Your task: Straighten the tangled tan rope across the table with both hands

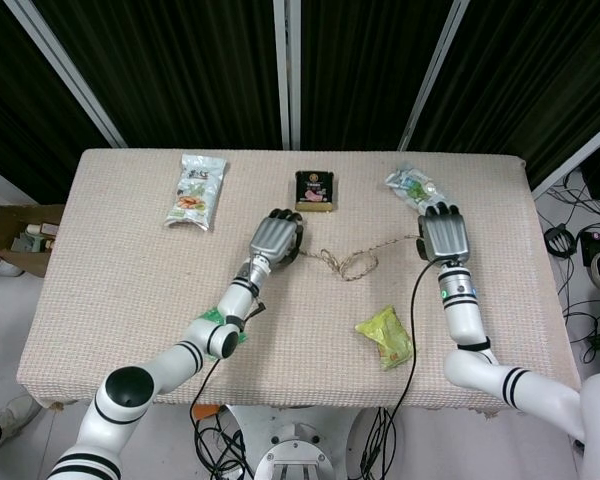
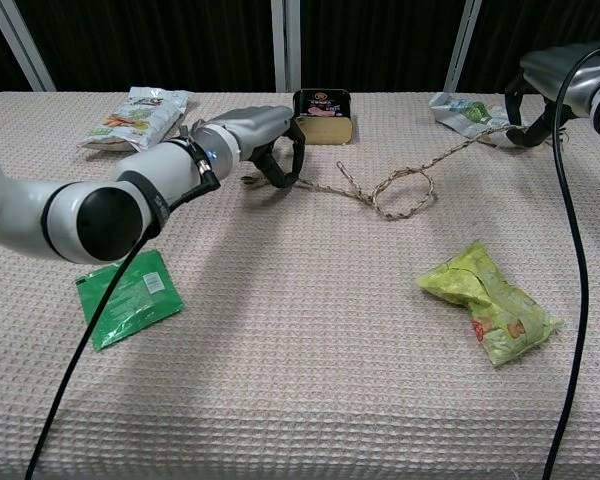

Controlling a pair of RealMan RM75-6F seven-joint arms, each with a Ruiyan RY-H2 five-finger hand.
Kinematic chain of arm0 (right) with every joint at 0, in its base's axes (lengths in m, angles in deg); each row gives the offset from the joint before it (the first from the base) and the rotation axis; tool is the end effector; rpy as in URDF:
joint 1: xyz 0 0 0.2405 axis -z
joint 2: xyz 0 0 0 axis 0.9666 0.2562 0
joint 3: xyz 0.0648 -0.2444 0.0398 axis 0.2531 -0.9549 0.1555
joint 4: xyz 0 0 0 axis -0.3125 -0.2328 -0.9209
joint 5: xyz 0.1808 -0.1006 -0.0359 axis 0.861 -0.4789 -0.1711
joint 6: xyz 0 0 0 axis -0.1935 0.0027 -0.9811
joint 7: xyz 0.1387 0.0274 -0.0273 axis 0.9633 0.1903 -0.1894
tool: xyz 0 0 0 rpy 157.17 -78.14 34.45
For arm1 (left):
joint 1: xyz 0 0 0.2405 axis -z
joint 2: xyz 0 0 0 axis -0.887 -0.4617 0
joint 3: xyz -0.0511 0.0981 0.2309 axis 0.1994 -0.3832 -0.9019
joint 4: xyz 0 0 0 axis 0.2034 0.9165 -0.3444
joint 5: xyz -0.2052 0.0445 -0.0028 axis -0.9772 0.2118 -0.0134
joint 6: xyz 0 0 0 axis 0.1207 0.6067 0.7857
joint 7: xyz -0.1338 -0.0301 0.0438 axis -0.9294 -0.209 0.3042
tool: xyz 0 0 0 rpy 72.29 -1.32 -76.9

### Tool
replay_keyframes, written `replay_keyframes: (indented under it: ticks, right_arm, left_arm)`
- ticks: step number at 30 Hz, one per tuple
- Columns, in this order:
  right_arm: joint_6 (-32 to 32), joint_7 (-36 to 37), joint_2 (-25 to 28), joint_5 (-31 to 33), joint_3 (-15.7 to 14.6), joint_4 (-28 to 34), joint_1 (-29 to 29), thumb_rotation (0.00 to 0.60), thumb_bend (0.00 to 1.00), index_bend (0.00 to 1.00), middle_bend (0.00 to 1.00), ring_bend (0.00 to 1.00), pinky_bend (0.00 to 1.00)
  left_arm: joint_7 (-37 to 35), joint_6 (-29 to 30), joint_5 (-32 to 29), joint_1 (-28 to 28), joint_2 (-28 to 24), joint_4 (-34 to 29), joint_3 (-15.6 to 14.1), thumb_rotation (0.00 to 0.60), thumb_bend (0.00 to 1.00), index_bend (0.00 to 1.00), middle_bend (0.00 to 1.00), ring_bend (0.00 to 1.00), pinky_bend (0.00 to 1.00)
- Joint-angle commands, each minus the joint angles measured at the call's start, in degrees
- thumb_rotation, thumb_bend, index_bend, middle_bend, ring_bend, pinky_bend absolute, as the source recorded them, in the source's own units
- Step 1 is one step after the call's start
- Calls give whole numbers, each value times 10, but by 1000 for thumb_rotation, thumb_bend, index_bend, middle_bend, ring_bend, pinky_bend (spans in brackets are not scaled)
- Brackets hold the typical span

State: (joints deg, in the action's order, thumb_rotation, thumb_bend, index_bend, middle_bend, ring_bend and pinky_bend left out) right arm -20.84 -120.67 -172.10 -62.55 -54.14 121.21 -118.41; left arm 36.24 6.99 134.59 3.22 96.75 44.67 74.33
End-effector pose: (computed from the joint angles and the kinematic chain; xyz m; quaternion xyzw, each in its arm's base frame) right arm -0.2048 -0.3976 0.0238 0.6706 -0.3356 0.2651 0.6061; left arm -0.0650 0.4340 -0.1331 -0.7256 -0.4129 -0.3754 0.4026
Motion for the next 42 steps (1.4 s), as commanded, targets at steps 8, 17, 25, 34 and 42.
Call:
replay_keyframes:
  ticks: [8, 17, 25, 34, 42]
  right_arm:
    - [1, 15, 12, -16, -7, 7, 7, 600, 666, 768, 347, 182, 263]
    - [-14, 40, 55, -47, -18, 44, 31, 600, 666, 768, 346, 181, 256]
    - [-32, 72, 103, -73, -29, 81, 62, 600, 666, 768, 347, 181, 252]
    - [-36, 132, 125, -86, -35, 81, 96, 600, 666, 768, 347, 181, 251]
    - [-37, 149, 119, -84, -42, 55, 117, 600, 666, 768, 347, 181, 250]
  left_arm:
    - [2, 28, 6, -31, -31, -27, -6, 600, 523, 601, 209, 114, 136]
    - [23, 99, 26, -123, -130, -152, -44, 600, 536, 603, 225, 115, 136]
    - [63, 170, 24, -222, -254, -311, -81, 600, 536, 606, 232, 116, 136]
    - [62, 217, 26, -304, -335, -392, -122, 600, 536, 607, 232, 116, 136]
    - [57, 218, 26, -327, -350, -388, -133, 600, 536, 607, 231, 116, 136]
